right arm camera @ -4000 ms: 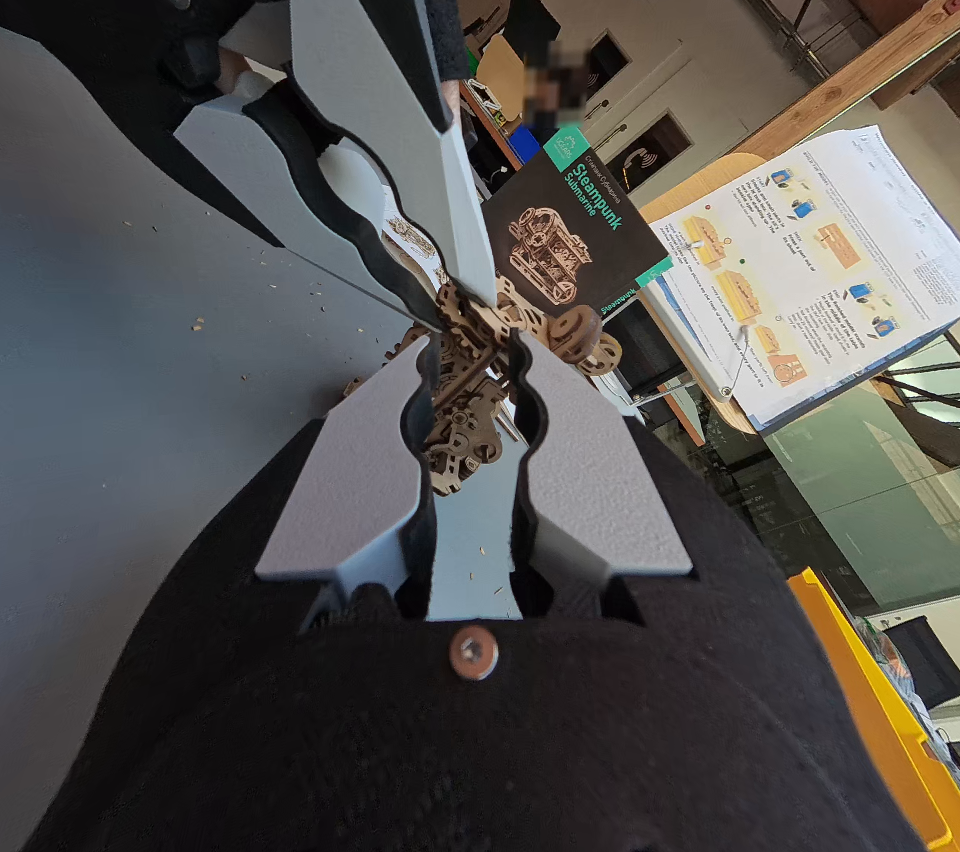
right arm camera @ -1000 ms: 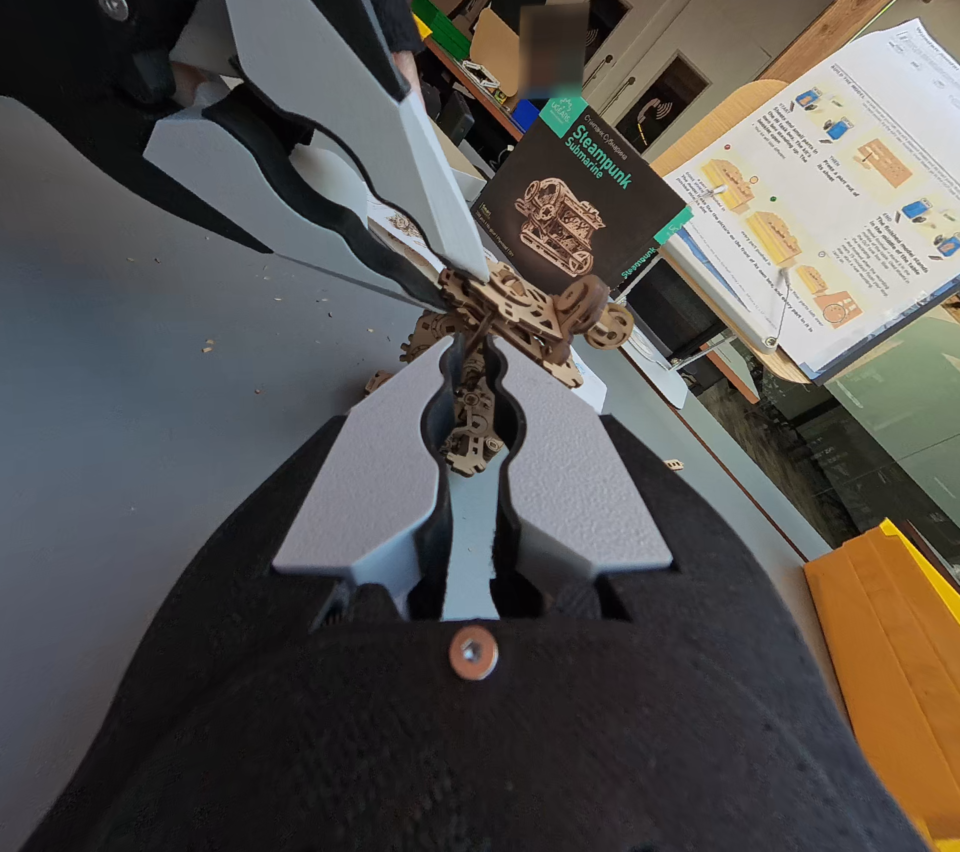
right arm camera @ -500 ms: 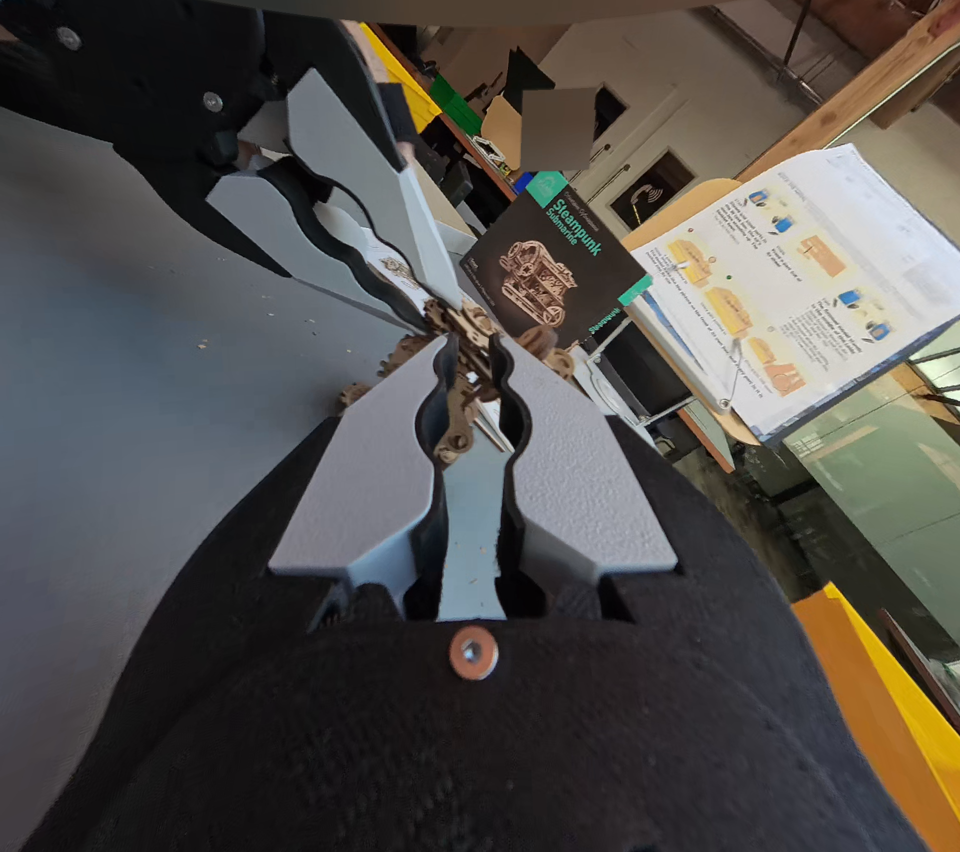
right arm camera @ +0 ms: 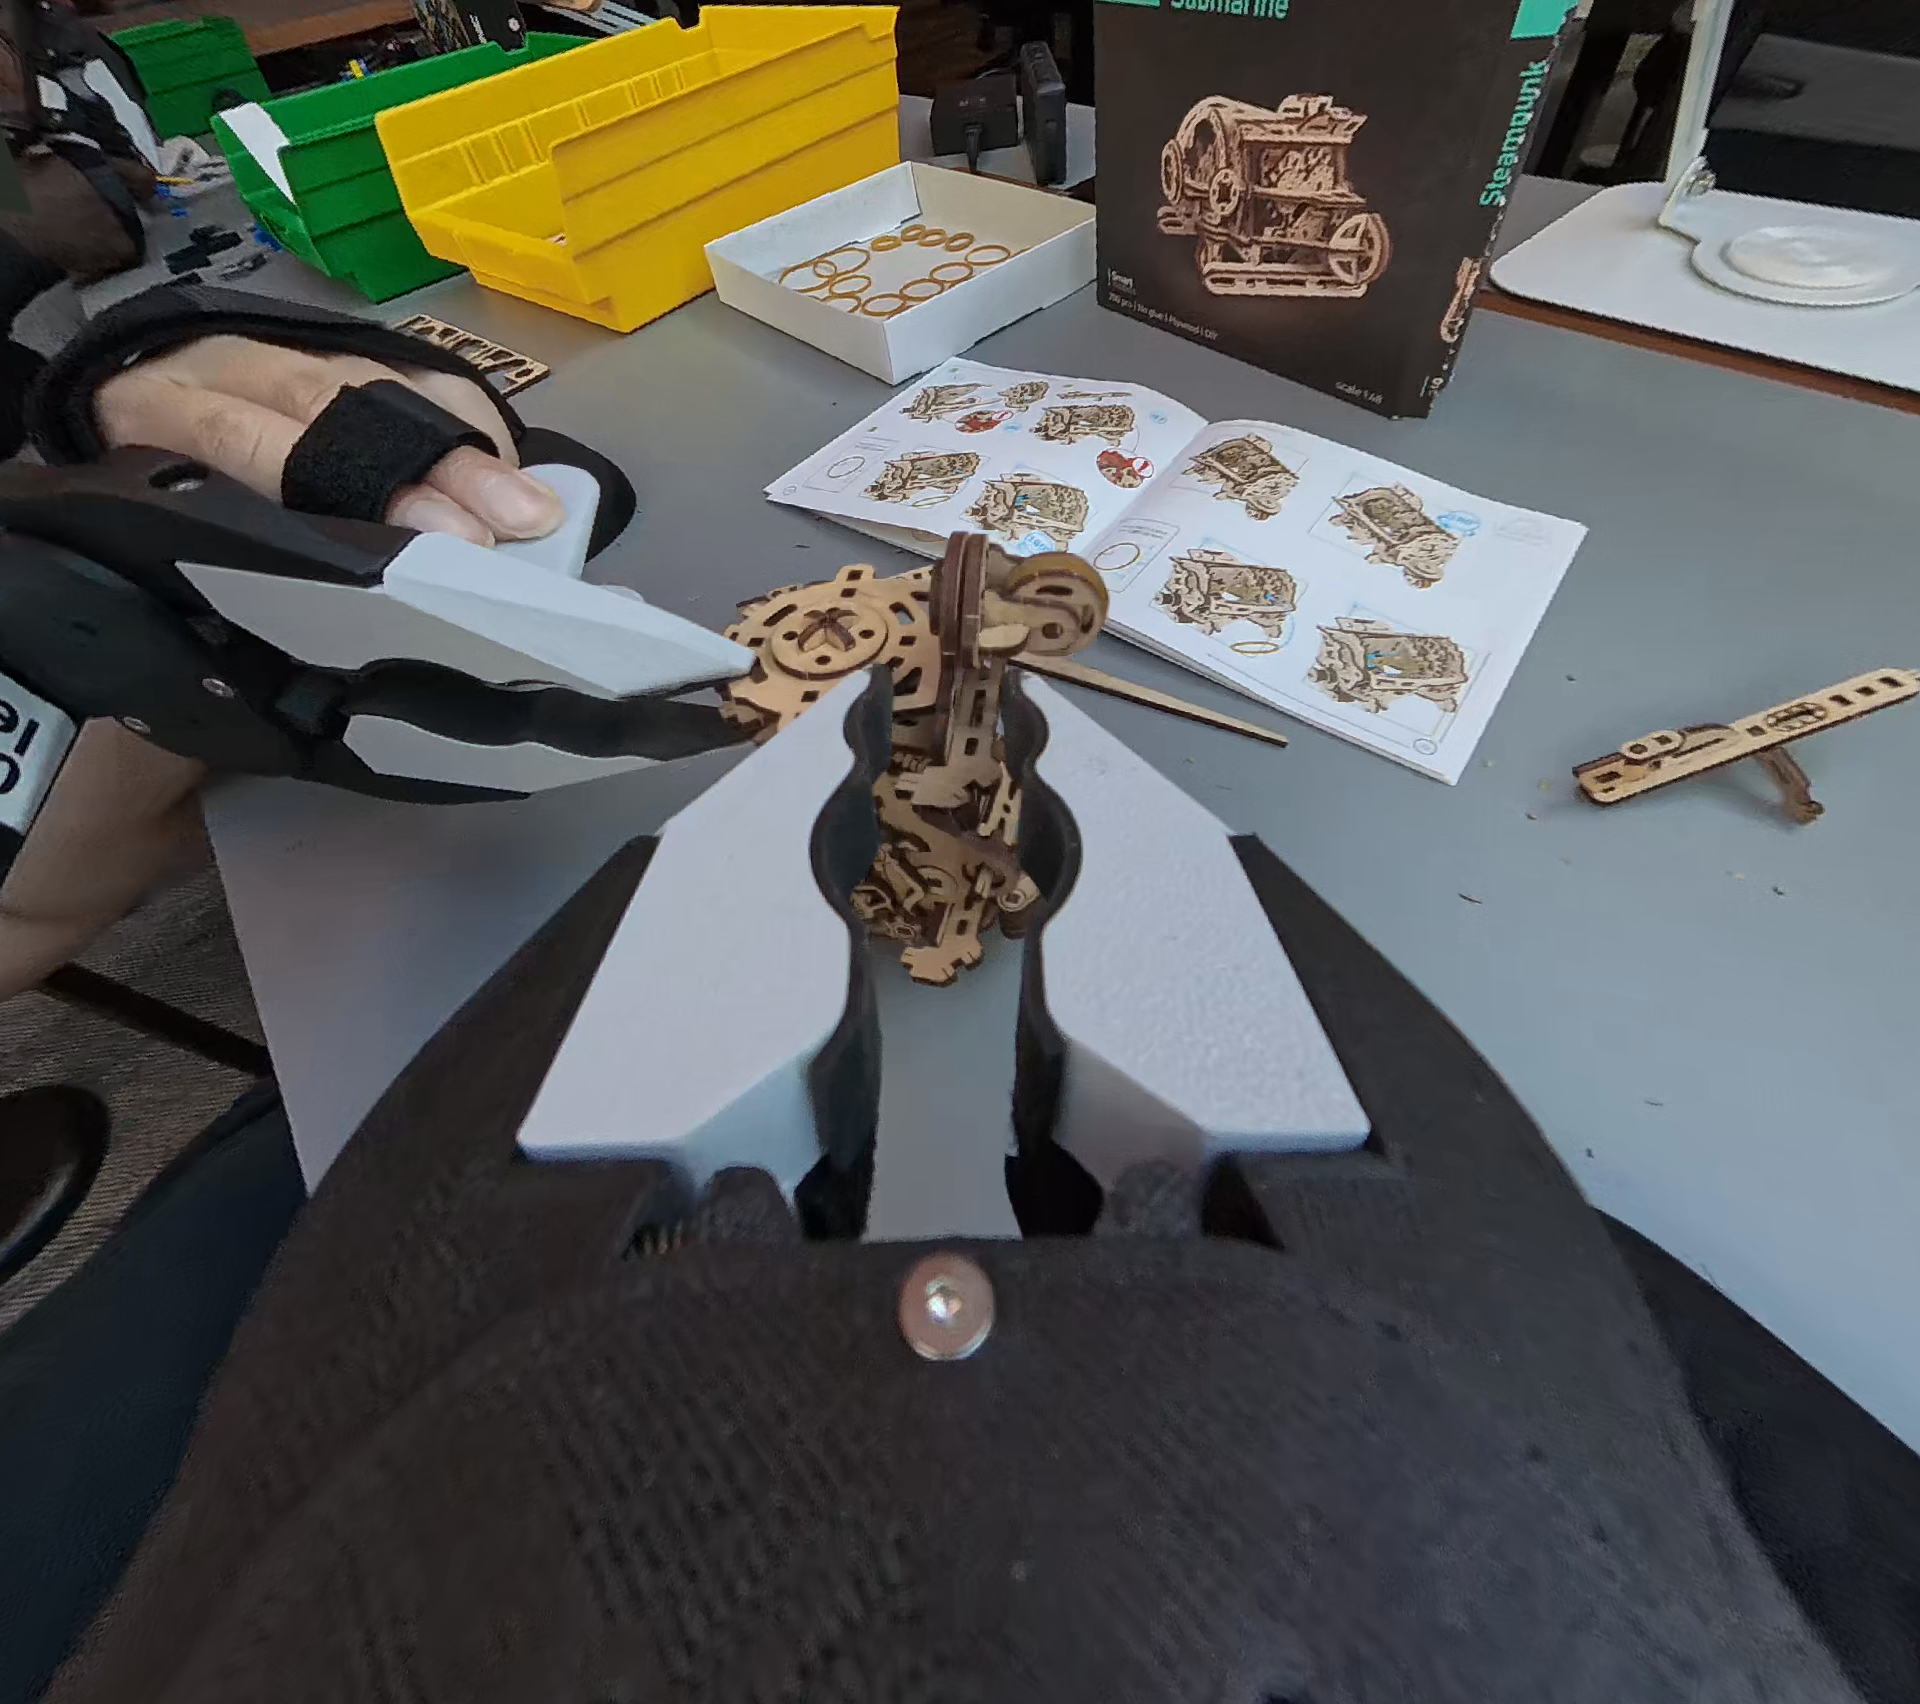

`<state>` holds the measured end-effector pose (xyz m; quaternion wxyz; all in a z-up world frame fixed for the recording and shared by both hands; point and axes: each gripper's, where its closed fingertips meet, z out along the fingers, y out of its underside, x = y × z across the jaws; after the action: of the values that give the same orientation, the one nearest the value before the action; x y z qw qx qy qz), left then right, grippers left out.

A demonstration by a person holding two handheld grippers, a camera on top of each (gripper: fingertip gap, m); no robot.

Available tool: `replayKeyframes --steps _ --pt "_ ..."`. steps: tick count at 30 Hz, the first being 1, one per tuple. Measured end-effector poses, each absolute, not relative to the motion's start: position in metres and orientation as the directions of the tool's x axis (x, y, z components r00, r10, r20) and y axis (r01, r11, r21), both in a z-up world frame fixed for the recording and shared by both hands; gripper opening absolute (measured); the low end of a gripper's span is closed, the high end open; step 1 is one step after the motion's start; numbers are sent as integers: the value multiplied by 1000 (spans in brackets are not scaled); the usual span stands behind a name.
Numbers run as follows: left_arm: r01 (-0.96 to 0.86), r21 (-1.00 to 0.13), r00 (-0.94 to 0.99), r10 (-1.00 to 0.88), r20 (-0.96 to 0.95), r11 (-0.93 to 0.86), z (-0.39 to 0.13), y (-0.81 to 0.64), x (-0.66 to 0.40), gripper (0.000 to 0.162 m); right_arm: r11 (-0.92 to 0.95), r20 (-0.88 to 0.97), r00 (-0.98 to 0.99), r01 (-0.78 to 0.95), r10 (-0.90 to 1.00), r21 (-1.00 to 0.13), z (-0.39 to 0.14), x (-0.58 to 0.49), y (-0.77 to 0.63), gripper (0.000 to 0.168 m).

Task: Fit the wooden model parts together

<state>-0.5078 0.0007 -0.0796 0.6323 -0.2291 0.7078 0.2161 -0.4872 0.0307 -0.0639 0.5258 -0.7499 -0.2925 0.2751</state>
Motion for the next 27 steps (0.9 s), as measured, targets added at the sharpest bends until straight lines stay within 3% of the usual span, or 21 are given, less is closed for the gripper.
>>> replayKeyframes --steps 10,21,27 --pt "-585 -58 -39 -100 -994 809 -75 1 -508 14 -447 -345 611 16 713 -895 -65 -490 37 2" --pt "-577 -262 101 -250 -963 774 -65 13 -514 31 -555 -572 522 -209 633 -805 -59 -480 53 2" --pt "-590 -283 113 -269 -956 756 -69 20 -516 35 -632 -715 408 -341 567 -696 -57 -482 56 2"
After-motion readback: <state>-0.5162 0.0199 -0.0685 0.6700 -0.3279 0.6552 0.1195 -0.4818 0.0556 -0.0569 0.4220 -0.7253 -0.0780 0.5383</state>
